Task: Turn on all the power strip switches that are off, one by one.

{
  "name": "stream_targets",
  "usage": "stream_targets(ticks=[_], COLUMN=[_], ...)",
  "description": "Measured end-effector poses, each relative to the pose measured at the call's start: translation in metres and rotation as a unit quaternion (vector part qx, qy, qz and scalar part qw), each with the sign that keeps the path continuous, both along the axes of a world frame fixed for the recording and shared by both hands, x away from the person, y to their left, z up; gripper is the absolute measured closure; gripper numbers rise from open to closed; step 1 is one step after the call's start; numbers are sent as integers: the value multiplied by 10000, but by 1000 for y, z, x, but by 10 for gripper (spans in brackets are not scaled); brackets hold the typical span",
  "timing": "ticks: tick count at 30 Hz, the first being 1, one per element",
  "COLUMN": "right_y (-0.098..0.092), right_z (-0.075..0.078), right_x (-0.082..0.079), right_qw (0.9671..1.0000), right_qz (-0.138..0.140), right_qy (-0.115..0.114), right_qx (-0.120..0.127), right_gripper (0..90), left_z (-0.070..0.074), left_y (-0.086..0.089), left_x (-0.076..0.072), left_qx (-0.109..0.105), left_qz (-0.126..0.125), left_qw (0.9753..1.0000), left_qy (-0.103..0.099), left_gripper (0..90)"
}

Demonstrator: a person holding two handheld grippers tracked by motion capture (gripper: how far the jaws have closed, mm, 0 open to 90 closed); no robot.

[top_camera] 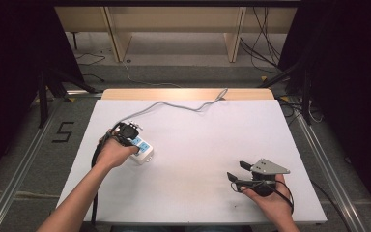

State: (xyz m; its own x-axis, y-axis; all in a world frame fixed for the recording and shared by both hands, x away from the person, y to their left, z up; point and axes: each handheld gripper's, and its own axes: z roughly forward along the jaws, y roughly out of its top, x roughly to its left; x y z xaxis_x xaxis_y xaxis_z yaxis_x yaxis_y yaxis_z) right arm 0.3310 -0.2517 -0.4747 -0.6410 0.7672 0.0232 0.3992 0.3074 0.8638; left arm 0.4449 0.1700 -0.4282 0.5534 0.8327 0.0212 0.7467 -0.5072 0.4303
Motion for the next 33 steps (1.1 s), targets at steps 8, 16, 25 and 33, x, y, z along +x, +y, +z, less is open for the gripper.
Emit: stream_targets(ticks=[8, 16, 25, 33], right_y=[0, -1, 0, -1], right_z=[0, 0, 0, 0], right_x=[0, 0, 1, 0], right_qw=[10000, 10000, 10000, 10000], right_qz=[-4, -20, -9, -11], right_qy=[-5, -5, 8, -8], right_qx=[-1, 1, -11, 6], right_gripper=[357, 357, 357, 357], left_z=[0, -3, -6, -8], left_y=[-1, -1, 1, -1], left_x=[1, 3, 6, 6], left_qx=[14, 55, 59, 161], left_qz=[-32, -54, -31, -68], left_qw=[10000, 9999, 9999, 9997], left_qy=[18, 91, 140, 152], left_gripper=[900, 900, 900, 900])
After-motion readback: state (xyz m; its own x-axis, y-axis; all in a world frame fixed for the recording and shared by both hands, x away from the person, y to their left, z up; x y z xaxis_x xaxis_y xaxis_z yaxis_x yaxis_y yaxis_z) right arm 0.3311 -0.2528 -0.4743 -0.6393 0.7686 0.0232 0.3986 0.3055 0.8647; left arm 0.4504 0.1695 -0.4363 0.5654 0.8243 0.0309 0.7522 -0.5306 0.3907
